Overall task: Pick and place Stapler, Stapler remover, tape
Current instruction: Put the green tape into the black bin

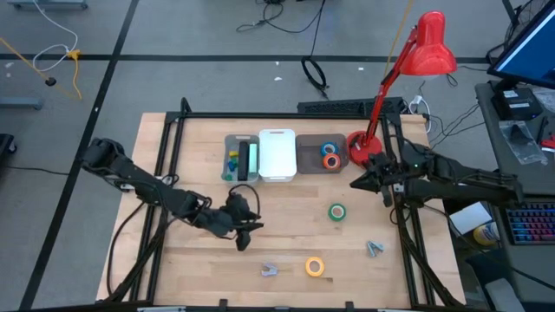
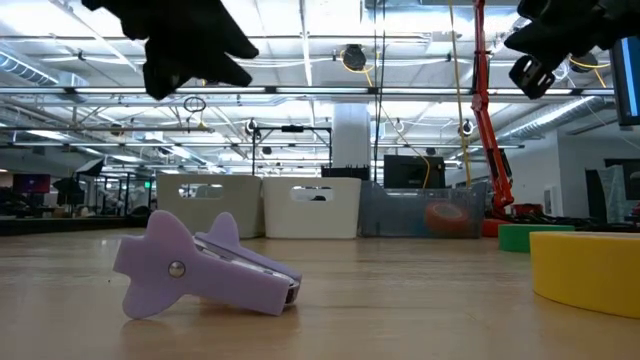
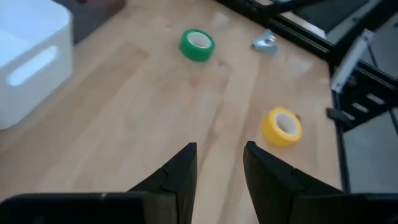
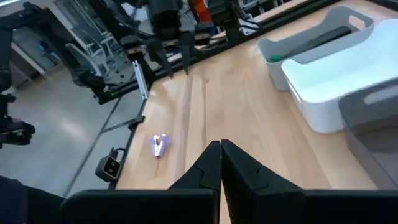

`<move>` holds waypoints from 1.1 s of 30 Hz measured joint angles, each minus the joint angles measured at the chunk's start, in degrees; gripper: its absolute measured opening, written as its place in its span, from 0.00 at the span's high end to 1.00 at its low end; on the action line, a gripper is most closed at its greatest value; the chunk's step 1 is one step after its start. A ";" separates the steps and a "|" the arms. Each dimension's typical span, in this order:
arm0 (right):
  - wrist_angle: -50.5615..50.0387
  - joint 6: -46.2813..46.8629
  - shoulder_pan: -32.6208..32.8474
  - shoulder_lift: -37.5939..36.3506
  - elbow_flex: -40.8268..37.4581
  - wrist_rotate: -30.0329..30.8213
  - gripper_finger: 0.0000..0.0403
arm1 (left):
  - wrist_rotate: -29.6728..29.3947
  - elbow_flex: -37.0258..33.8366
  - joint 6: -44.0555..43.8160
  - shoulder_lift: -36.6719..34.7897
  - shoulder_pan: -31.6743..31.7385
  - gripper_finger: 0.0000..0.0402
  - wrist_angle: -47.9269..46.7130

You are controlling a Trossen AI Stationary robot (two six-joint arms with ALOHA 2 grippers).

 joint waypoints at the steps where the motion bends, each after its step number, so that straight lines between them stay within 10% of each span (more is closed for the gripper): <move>1: -0.88 -0.04 0.29 -0.65 0.00 0.83 1.00 | 0.01 0.07 0.01 0.54 -0.20 0.67 0.37; 15: 10.79 11.39 5.52 -1.60 -11.64 0.38 1.00 | -0.45 0.08 -0.62 2.96 -0.10 0.67 0.07; 33: -12.98 4.78 20.29 31.81 6.59 17.98 1.00 | 4.23 0.08 1.56 0.61 4.73 0.67 -4.43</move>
